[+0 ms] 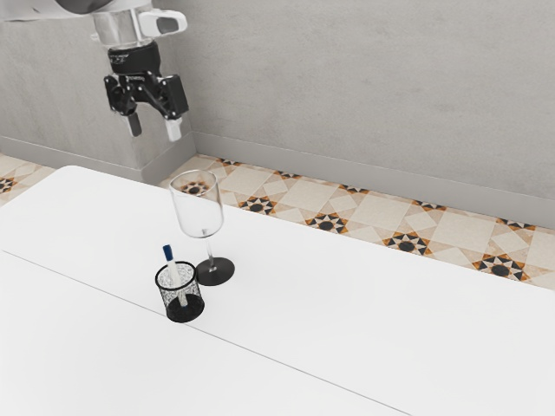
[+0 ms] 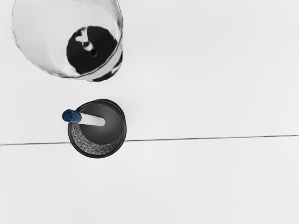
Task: Take the marker out of the pen holder and place it to the left of the pen holder.
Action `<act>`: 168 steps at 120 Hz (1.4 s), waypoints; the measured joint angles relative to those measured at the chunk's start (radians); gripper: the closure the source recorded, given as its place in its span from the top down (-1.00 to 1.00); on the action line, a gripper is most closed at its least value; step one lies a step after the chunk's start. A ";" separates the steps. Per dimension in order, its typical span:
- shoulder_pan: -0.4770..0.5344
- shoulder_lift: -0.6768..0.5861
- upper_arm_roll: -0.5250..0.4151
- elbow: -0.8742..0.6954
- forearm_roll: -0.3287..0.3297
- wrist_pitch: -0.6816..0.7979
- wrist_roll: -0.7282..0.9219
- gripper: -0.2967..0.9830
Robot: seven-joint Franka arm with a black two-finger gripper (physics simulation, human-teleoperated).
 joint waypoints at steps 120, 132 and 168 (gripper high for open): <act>0.061 -0.007 0.027 -0.799 0.020 0.950 -0.062 0.39; 0.058 -0.002 0.027 -0.795 0.020 0.973 -0.063 0.29; 0.032 0.017 0.026 -0.784 0.011 0.999 -0.066 0.01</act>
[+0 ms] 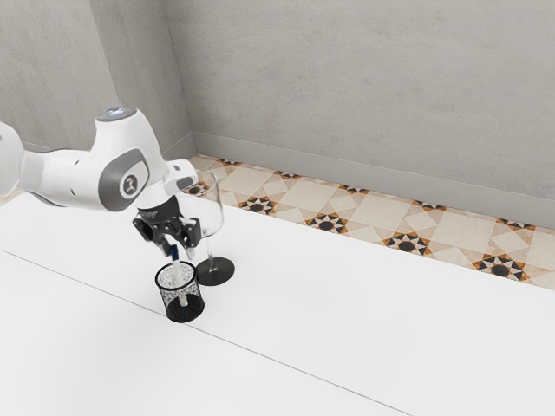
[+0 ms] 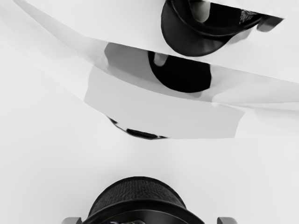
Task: Take the marker out of the pen holder and place it to the left of the pen holder.
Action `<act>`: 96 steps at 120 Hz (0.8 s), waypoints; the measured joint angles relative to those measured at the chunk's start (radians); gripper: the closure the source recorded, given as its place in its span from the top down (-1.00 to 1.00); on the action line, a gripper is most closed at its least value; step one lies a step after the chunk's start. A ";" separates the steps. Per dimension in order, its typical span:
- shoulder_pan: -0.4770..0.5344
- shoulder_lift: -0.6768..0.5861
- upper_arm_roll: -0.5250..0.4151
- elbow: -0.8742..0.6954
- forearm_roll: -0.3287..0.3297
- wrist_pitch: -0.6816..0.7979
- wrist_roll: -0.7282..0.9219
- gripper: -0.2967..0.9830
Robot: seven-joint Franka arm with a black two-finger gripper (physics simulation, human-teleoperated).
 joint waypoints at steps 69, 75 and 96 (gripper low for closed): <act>0.003 0.018 0.000 0.014 -0.032 -0.001 -0.003 -0.43; 0.003 0.020 0.001 0.015 -0.037 0.000 -0.003 -0.45; 0.008 -0.018 0.005 0.007 -0.039 -0.010 -0.009 -0.59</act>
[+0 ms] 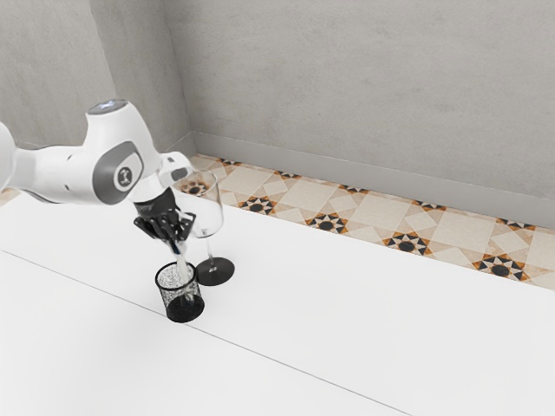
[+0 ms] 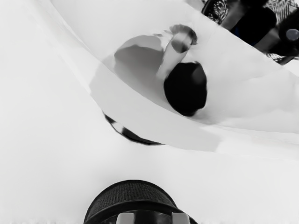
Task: Take the marker out of the pen holder and place it to the left of the pen holder.
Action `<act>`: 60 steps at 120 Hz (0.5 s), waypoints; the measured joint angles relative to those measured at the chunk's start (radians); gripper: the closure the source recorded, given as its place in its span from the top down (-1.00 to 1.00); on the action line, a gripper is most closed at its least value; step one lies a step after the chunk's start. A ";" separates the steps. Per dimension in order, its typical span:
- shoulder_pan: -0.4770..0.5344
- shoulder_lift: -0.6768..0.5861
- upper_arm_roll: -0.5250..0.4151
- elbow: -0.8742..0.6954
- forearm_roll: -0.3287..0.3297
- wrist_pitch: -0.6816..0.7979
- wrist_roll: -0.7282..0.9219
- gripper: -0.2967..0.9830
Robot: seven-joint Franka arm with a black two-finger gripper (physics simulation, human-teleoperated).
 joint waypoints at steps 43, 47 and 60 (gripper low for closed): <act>0.094 -0.265 0.082 -0.016 0.081 -0.214 -0.029 -0.68; 0.102 -0.254 0.121 -0.015 0.102 -0.247 -0.031 -0.68; 0.111 -0.154 0.188 -0.008 0.140 -0.337 -0.032 -0.69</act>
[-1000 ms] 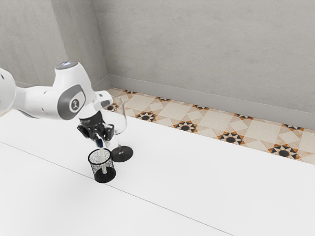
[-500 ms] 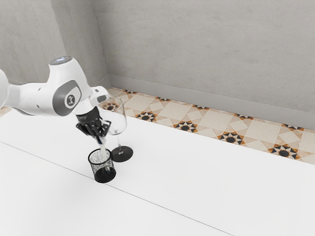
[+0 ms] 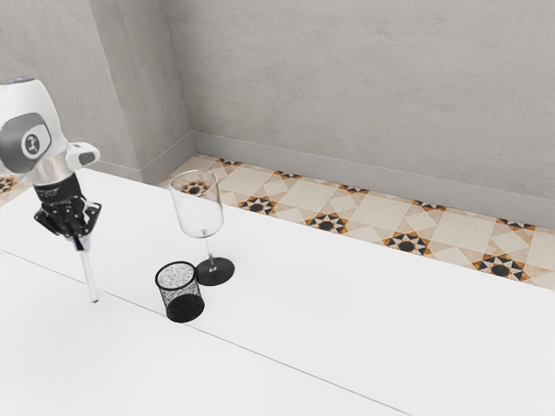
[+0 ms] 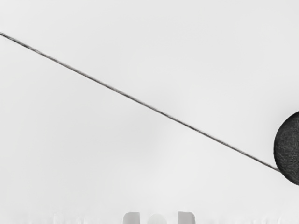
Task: Take the marker out of the pen holder and place it to the left of the pen holder.
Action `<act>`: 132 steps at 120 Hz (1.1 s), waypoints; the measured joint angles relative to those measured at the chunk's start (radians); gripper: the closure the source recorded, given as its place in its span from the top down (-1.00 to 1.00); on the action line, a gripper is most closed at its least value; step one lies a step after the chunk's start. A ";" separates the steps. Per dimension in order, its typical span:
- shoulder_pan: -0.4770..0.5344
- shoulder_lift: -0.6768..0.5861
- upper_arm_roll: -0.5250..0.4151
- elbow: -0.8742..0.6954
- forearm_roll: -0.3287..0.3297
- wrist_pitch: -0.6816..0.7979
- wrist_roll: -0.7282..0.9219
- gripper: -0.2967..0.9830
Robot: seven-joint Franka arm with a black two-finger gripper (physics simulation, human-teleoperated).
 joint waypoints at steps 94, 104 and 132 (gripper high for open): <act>-0.021 0.328 0.028 0.119 -0.136 -0.086 0.068 -0.41; -0.022 0.353 0.008 0.118 -0.207 -0.034 0.087 -0.40; 0.035 0.101 -0.016 0.142 -0.251 -0.040 0.152 0.13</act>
